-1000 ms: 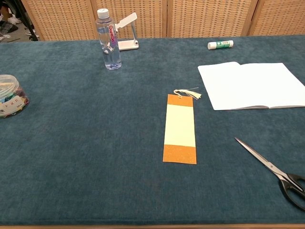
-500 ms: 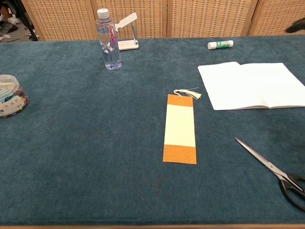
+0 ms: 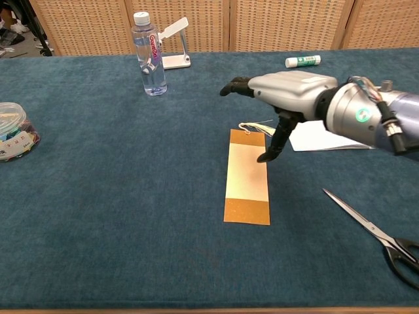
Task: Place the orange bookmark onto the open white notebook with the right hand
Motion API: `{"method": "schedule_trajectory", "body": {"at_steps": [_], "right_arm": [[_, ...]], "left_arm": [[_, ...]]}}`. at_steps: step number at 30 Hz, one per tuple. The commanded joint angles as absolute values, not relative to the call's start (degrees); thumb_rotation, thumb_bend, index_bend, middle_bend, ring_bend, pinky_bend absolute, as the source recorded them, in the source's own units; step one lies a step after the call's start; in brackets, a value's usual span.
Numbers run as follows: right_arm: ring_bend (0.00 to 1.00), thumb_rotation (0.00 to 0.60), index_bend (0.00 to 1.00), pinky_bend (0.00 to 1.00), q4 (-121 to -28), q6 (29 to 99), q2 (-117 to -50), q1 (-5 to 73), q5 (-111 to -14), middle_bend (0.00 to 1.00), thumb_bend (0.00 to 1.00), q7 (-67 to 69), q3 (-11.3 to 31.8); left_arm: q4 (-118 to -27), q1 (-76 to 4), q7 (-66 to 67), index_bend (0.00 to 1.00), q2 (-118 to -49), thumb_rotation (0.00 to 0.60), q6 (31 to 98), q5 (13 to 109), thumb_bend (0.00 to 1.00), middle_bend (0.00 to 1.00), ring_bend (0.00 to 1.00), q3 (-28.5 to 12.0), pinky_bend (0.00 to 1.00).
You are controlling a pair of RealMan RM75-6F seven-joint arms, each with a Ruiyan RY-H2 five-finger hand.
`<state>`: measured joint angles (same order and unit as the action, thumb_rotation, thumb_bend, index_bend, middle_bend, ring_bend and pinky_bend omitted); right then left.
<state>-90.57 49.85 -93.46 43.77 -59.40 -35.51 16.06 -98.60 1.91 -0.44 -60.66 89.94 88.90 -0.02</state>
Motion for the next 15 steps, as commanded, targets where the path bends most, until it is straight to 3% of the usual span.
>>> {"method": "schedule_trajectory", "body": {"at_steps": [1,6,15], "right_arm": [[0.00,0.600,0.00,0.00,-89.8,50.2,-96.6,45.9,-57.4,0.00,0.00,-38.0,15.9],[0.00,0.600,0.00,0.00,-87.4,53.3,-103.1,49.8,-51.2,0.00,0.00,-45.1,15.6],[0.00,0.600,0.00,0.00,-87.5,59.4,-108.0,52.2,-46.5,0.00,0.00,-52.5,12.8]], "left_arm": [[-98.6,1.7,-0.3,0.00,-60.7,0.600,89.5,88.5,0.00,0.00,0.00,-0.1,0.00],[-98.7,1.3,0.2,0.00,-60.9,0.600,88.6,87.8,0.00,0.00,0.00,-0.2,0.00],[-98.9,1.2,0.8,0.00,-61.1,0.600,88.7,88.1,0.00,0.00,0.00,0.0,0.00]]}}
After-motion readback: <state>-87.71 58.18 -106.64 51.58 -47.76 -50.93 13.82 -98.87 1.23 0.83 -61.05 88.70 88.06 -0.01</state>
